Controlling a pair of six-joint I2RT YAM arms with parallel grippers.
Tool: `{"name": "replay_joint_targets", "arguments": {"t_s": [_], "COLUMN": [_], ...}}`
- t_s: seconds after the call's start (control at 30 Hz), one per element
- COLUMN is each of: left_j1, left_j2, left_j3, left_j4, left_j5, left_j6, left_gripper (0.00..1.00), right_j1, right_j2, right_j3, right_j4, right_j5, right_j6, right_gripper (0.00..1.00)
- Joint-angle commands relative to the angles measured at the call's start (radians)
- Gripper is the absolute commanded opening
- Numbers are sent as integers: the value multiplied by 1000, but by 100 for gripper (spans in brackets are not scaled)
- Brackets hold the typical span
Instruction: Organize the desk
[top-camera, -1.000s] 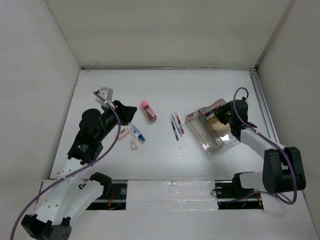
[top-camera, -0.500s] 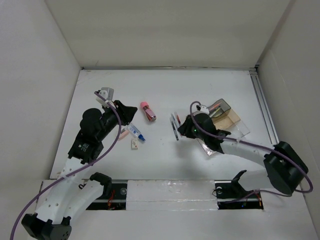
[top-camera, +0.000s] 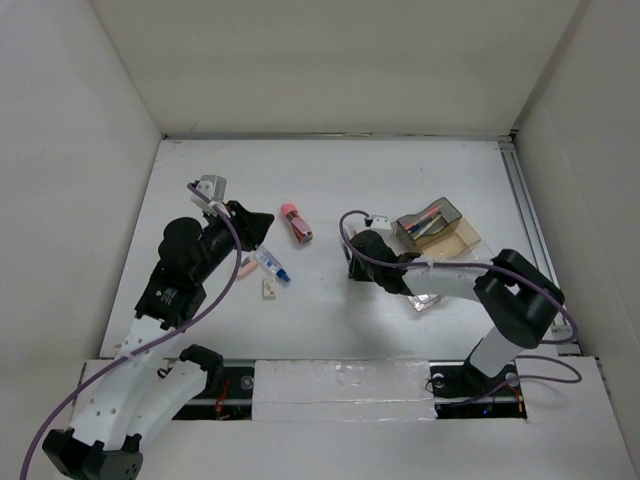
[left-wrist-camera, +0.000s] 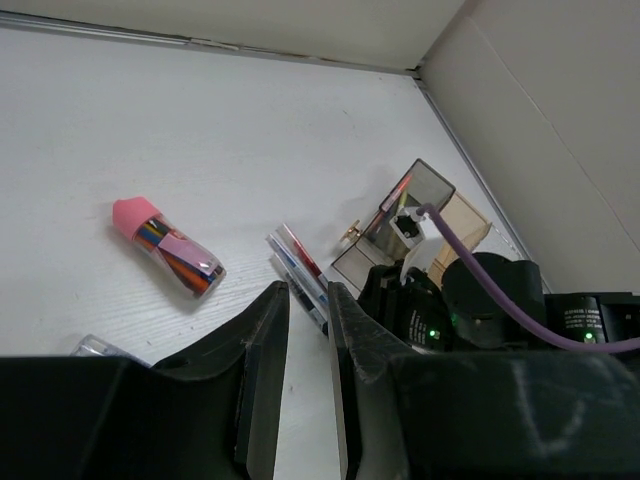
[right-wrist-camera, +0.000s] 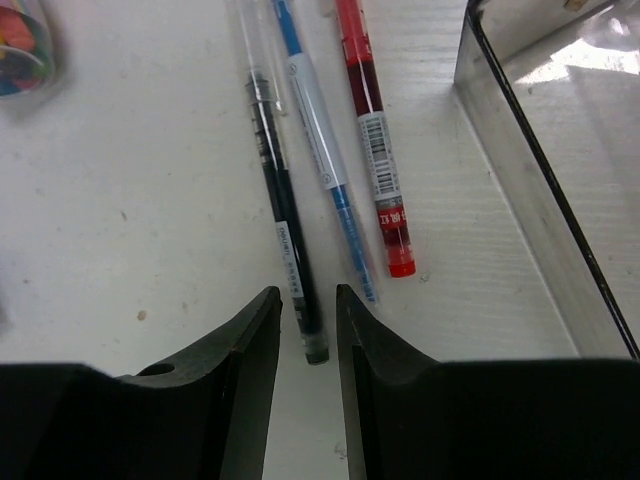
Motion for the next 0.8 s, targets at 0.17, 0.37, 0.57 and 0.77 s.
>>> {"name": "replay_joint_targets", "arguments": {"t_s": [0.17, 0.37, 0.57, 0.77], "left_j1": [5, 5, 5, 5], "left_j2": [-25, -20, -17, -26], "left_j3": [28, 28, 31, 28], "left_j4": [42, 42, 42, 44], "left_j5": [11, 18, 23, 26], "left_j6": [7, 7, 7, 7], "left_gripper": [19, 19, 19, 19], "right_j1": [41, 92, 102, -44], "right_j2": [72, 125, -32, -313], "right_j3": [79, 127, 102, 5], "right_j4": [-43, -71, 22, 95], "right_j5": [67, 76, -6, -17], "right_j6": [-22, -40, -36, 12], "right_gripper": [32, 0, 0, 0]}}
